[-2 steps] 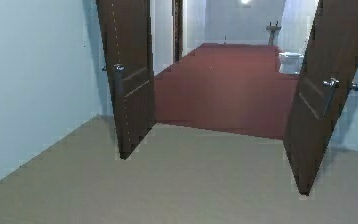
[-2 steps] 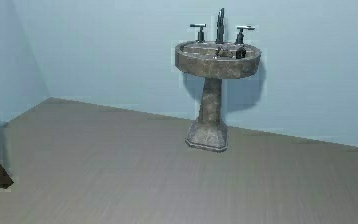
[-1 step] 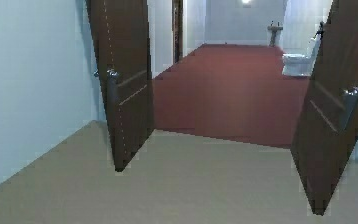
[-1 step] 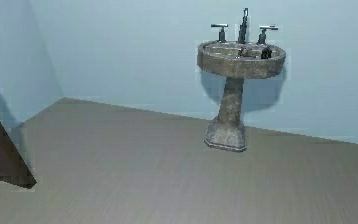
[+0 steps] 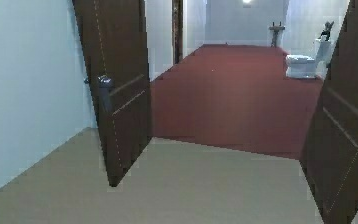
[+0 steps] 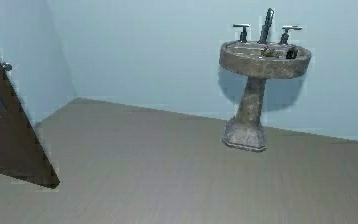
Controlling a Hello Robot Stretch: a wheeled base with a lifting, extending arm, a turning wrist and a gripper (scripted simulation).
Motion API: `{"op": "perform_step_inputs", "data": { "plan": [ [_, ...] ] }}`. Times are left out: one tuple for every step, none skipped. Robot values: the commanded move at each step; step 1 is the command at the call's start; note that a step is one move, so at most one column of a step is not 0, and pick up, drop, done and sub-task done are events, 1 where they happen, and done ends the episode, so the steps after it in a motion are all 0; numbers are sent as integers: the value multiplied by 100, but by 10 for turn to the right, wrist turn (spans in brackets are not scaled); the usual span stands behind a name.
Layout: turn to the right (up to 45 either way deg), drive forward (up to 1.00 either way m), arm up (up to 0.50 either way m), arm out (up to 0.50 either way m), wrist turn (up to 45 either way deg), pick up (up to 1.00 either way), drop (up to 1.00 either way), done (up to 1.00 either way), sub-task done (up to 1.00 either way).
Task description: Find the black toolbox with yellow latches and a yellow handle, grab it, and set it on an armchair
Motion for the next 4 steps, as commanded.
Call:
{"op": "perform_step_inputs", "data": {
  "plan": [
    [90,0,0,0,0,0,0,0,0],
    [0,100,0,0,0,0,0,0,0],
    [30,0,0,0,0,0,0,0,0],
    [0,50,0,0,0,0,0,0,0]
  ]
}}
